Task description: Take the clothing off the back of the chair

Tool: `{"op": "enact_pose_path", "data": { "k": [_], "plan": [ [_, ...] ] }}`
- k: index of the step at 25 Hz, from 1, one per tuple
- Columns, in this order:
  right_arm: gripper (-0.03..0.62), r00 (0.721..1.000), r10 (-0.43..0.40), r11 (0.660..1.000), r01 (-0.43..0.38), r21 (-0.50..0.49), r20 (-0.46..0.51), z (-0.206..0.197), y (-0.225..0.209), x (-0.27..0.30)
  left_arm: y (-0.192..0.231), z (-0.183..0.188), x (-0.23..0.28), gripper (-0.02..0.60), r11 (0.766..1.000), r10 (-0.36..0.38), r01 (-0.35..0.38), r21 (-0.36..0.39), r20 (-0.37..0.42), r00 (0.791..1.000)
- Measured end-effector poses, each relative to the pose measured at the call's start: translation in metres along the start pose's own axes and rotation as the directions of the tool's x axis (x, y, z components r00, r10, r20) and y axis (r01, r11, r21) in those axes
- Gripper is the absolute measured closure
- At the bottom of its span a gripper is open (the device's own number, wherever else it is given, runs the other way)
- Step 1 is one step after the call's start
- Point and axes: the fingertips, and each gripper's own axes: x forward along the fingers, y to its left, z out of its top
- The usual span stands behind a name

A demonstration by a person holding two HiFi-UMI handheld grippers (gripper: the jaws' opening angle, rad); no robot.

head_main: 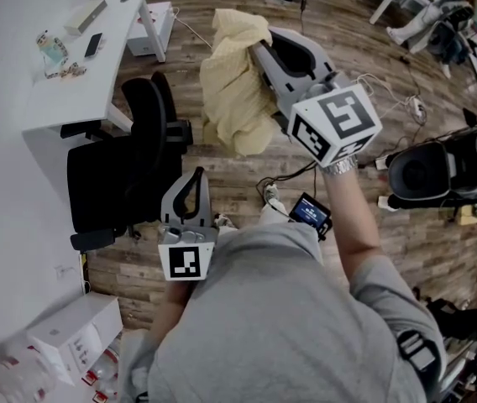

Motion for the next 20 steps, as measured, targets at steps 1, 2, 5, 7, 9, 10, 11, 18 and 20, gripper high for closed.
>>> {"op": "enact_pose_path", "data": {
  "k": [1, 2, 5, 7, 9, 10, 11, 18, 20],
  "plan": [
    [0.526, 1.000, -0.003, 1.000, 0.003, 0.002, -0.005, -0.003, -0.001, -0.002, -0.002, 0.000, 0.001, 0.551, 1.000, -0.007, 0.007, 0.001, -0.004, 1.000],
    [0.526, 1.000, -0.007, 1.000, 0.007, 0.004, -0.011, -0.005, -0.002, -0.005, -0.004, -0.001, 0.002, 0.550, 1.000, -0.015, 0.015, 0.003, -0.006, 1.000],
    [0.526, 0.999, -0.017, 1.000, 0.017, 0.009, -0.029, -0.015, -0.006, -0.015, -0.012, -0.001, 0.005, 0.551, 0.999, -0.034, 0.034, 0.005, -0.007, 0.999],
    [0.526, 0.999, -0.021, 1.000, 0.022, 0.013, -0.039, -0.020, -0.007, -0.020, -0.015, -0.002, 0.006, 0.550, 0.999, -0.042, 0.042, 0.005, -0.009, 0.999],
    [0.526, 0.998, -0.023, 1.000, 0.024, 0.018, -0.052, -0.027, -0.007, -0.025, -0.016, -0.003, 0.005, 0.551, 0.999, -0.046, 0.046, 0.007, -0.013, 0.999],
    [0.526, 0.998, -0.022, 1.000, 0.023, 0.021, -0.058, -0.031, -0.006, -0.027, -0.017, -0.003, 0.005, 0.551, 0.999, -0.047, 0.047, 0.010, -0.015, 0.999],
    [0.526, 0.998, -0.021, 0.999, 0.023, 0.025, -0.064, -0.034, -0.005, -0.028, -0.016, -0.004, 0.005, 0.550, 0.999, -0.047, 0.047, 0.014, -0.016, 0.999],
    [0.526, 0.995, -0.012, 0.998, 0.018, 0.057, -0.099, -0.060, 0.006, -0.035, -0.013, -0.004, 0.003, 0.551, 0.999, -0.028, 0.028, 0.016, -0.020, 0.999],
    [0.526, 0.994, -0.009, 0.998, 0.016, 0.054, -0.113, -0.067, 0.010, -0.038, -0.012, -0.004, 0.001, 0.551, 1.000, -0.020, 0.021, 0.017, -0.024, 1.000]
  ]
}}
